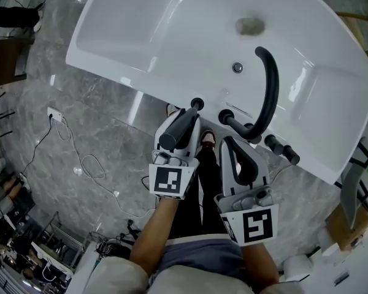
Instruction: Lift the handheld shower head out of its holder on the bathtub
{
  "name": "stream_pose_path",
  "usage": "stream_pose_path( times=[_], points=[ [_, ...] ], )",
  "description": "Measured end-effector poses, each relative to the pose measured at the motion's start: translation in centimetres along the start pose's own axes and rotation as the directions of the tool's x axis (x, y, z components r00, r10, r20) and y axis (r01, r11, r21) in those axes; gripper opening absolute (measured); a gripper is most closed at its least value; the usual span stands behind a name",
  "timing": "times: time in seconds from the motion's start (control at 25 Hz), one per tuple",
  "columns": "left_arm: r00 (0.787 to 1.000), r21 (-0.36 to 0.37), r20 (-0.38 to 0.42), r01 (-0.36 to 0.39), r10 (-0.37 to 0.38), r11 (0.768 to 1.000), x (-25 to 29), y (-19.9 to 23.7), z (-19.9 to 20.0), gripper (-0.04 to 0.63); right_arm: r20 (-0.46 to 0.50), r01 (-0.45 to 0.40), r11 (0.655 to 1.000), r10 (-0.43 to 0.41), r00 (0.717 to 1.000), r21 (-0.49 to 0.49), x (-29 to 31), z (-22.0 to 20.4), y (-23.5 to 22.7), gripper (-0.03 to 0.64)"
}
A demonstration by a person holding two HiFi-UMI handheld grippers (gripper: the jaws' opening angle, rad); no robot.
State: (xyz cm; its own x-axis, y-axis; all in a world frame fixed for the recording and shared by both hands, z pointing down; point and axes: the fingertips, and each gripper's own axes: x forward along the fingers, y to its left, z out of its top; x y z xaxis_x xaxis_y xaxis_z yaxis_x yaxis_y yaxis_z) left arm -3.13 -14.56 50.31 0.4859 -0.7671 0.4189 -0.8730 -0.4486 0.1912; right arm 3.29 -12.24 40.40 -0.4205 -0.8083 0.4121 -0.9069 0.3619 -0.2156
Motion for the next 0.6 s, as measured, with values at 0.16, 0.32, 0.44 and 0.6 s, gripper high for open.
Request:
stream_pose_path(
  times=[0.16,0.32,0.44,0.6],
  points=[
    [0.999,0.038,0.038,0.010,-0.011,0.999,-0.5,0.2,1.0,0.140,0.014,-0.002,1.000,0.002,1.000,-0.011,-0.4,1.3,0.3,0.021],
    [0.999,-0.002,0.041,-0.016,0.016,1.000,-1.1,0.4,2.1,0.140,0.026,-0.011,1.000,0.012,1.000,-0.023,-1.2,2.3,0.6,0.021],
    [0.998,-0.003,0.052,-0.031,0.031,1.000,-1.5,0.7,2.9,0.140,0.040,-0.023,0.999,0.024,0.999,-0.035,-1.6,3.2,0.9,0.021],
    [0.997,-0.003,0.057,-0.042,0.042,0.999,-2.4,1.0,3.9,0.140,0.051,-0.042,0.997,0.045,0.998,-0.057,-2.2,4.5,1.8,0.021]
  ],
)
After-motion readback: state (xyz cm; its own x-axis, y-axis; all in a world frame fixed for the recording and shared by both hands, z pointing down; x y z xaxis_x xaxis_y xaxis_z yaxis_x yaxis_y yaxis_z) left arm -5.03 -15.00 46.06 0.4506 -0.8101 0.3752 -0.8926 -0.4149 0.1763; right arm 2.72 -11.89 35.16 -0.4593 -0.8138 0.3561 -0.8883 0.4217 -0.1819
